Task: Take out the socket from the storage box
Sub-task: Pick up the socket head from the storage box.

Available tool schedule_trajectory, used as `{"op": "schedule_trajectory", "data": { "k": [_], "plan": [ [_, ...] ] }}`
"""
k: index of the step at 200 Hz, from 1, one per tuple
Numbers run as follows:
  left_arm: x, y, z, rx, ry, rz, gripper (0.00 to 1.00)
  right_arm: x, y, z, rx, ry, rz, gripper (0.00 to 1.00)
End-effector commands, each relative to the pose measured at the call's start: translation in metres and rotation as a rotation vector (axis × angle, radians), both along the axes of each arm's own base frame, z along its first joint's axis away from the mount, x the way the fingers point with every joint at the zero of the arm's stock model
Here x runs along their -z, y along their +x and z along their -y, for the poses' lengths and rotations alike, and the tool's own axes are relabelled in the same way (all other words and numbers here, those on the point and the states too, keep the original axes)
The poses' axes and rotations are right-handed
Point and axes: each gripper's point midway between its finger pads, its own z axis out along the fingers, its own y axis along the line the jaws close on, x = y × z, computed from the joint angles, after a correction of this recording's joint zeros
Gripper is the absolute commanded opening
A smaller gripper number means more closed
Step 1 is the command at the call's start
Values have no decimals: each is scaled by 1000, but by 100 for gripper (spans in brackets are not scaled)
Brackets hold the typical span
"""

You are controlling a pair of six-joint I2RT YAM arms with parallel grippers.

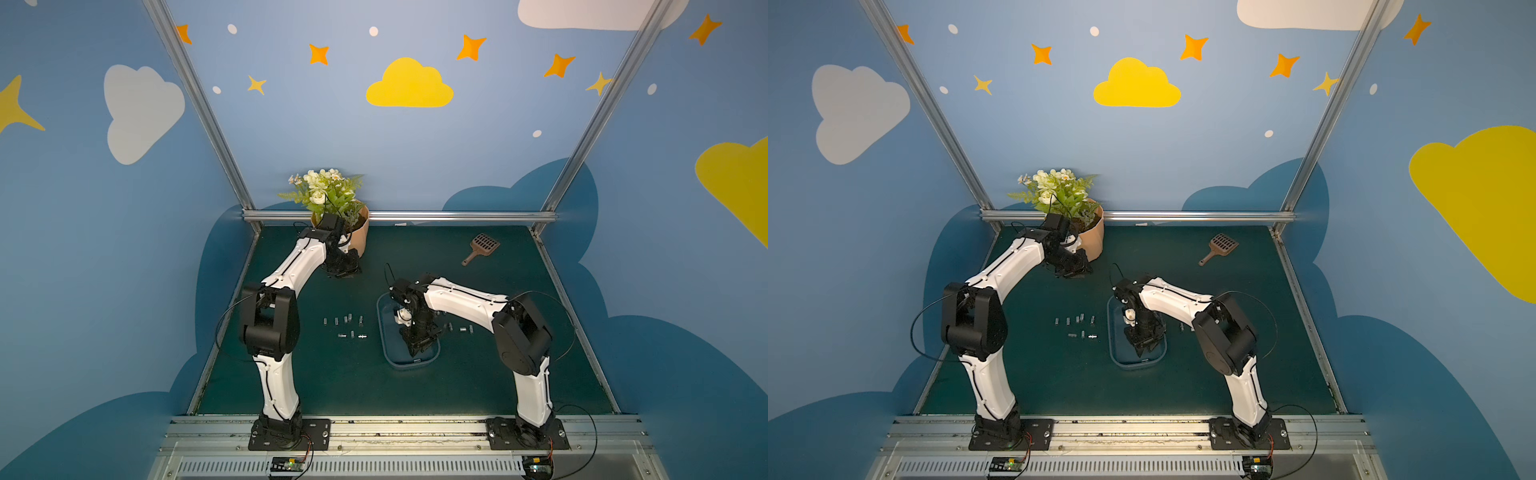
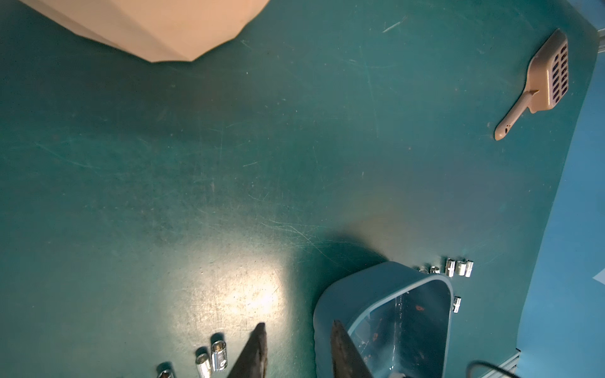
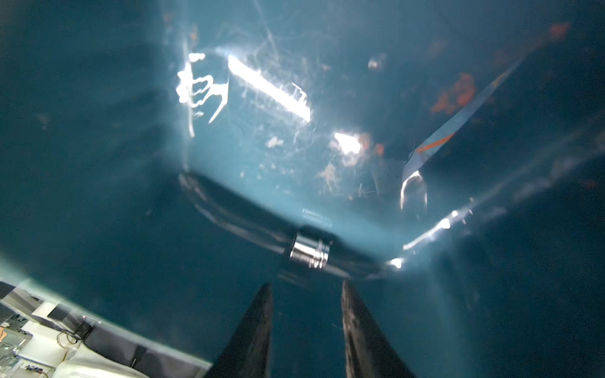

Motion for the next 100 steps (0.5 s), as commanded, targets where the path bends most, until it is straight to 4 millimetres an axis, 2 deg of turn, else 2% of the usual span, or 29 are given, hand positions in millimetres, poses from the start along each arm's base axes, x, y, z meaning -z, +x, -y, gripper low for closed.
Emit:
{"op": "schedule_trajectory", "data": {
  "k": [1,59,100],
  "plan": [
    [-8,-6,-3,19,8,0,34,12,-9,6,5,-22,-31,39],
    [-10,-8,-4,23,8,-1,34,26,-22,16,19,-48,-63,44],
    [-9,-8,-4,20,5,-6,35,33,-25,16,23,-65,-73,42]
  ]
}}
